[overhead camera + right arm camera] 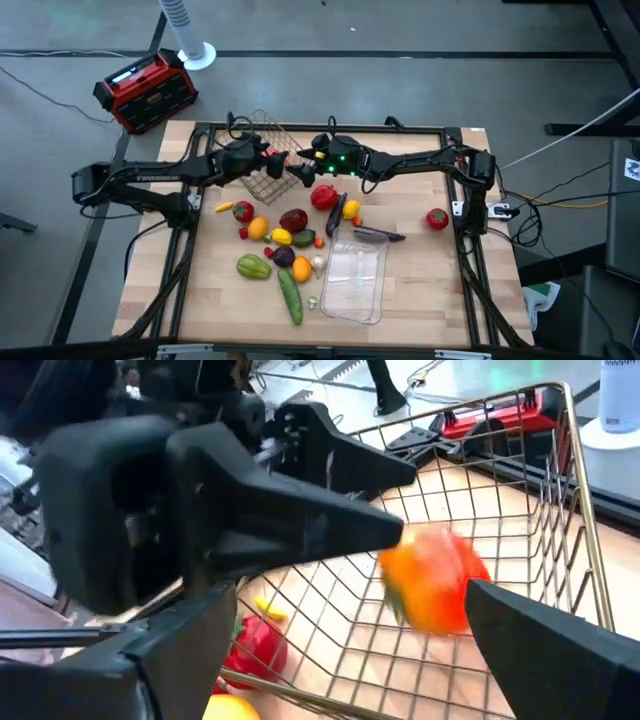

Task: Sort produce into baskets
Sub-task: Put the large red tomato into the wire basket

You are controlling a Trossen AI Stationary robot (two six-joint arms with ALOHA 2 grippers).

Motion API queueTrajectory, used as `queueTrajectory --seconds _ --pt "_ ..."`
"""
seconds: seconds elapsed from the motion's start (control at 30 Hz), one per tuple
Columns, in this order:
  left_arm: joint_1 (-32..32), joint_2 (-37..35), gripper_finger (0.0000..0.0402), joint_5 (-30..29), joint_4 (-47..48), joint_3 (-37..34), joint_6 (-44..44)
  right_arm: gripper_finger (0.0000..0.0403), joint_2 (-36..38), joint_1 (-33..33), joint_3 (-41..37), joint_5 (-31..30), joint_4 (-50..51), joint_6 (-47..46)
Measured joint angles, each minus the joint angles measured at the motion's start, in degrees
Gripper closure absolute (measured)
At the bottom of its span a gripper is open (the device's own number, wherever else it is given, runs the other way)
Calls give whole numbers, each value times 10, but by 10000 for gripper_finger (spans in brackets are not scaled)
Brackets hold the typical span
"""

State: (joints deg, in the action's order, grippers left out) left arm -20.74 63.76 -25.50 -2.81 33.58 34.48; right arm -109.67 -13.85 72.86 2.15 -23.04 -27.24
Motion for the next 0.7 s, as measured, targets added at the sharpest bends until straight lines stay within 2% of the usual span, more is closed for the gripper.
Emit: queueTrajectory --seconds 0.3,0.5,0.6,0.7 --pt "1 -36 15 0 10 0 -36 17 32 0 0 4 22 83" --pt "12 -78 15 3 10 0 -79 17 98 0 0 6 148 144" --pt "23 -106 15 26 24 0 -95 17 134 0 0 5 217 173" --pt "37 -141 15 58 78 0 -96 17 168 0 0 0 276 202"
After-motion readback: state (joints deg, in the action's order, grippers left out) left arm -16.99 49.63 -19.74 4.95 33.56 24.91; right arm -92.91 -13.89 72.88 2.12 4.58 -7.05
